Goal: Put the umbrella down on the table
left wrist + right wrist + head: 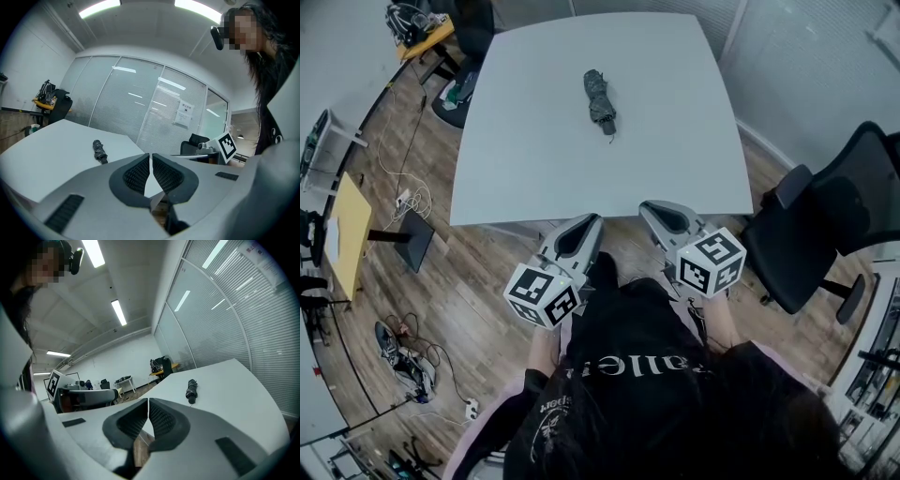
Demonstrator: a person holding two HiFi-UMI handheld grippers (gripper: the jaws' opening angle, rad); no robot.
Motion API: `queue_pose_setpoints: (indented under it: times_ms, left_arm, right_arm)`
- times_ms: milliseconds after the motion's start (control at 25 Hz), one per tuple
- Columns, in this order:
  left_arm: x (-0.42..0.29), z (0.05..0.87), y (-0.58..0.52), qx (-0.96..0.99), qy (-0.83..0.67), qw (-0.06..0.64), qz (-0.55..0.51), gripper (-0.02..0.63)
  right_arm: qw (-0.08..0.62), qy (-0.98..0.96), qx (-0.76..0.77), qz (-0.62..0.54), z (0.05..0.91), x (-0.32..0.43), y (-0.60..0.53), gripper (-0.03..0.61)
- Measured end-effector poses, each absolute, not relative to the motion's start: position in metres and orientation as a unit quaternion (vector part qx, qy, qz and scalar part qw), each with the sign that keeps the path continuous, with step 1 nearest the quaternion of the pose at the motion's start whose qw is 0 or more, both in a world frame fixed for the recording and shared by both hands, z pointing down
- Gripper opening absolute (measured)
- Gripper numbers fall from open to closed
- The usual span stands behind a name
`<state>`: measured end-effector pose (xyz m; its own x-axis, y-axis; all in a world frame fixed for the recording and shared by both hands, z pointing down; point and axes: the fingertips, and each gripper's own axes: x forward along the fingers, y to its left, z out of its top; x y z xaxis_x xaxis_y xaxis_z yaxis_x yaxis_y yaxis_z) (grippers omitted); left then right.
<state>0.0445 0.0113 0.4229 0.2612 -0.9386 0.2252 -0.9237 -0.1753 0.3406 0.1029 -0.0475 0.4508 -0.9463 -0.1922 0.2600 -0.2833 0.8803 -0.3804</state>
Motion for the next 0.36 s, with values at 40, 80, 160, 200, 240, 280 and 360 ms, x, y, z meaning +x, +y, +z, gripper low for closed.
queue_pose_setpoints:
  times_ms: [40,80,160,200,240,280,360]
  left_arm:
    - [0.0451,0.4226,0.0113,0.767,-0.607,0.208,-0.018,0.026]
    - [0.0456,0.4225,0.0115,0.767,-0.607,0.208,-0.019,0.026]
    - [0.0463,0.4224,0.0119,0.768,-0.606,0.207,-0.02,0.026]
    - [0.0466,0.4224,0.012,0.768,-0.606,0.206,-0.021,0.026]
    - [0.0468,0.4224,0.0118,0.768,-0.606,0.205,-0.021,0.026]
    - [0.0469,0.4224,0.0115,0.768,-0.607,0.203,-0.022,0.026]
    - [0.0469,0.4222,0.0105,0.768,-0.607,0.201,-0.023,0.026]
  right_arm:
    - [0.108,-0.964,0.124,0.211,0.45,0.1036,-0.0477,0.025]
    - [0.107,-0.964,0.124,0.21,0.4492,0.1043,-0.0478,0.025]
    - [0.107,-0.964,0.125,0.208,0.4484,0.1055,-0.0482,0.025]
    - [0.106,-0.964,0.126,0.207,0.4482,0.1062,-0.0489,0.025]
    - [0.106,-0.965,0.127,0.205,0.4479,0.1071,-0.05,0.025]
    - [0.105,-0.965,0.128,0.204,0.4475,0.108,-0.0515,0.025]
    - [0.103,-0.965,0.13,0.201,0.4464,0.1099,-0.0548,0.025]
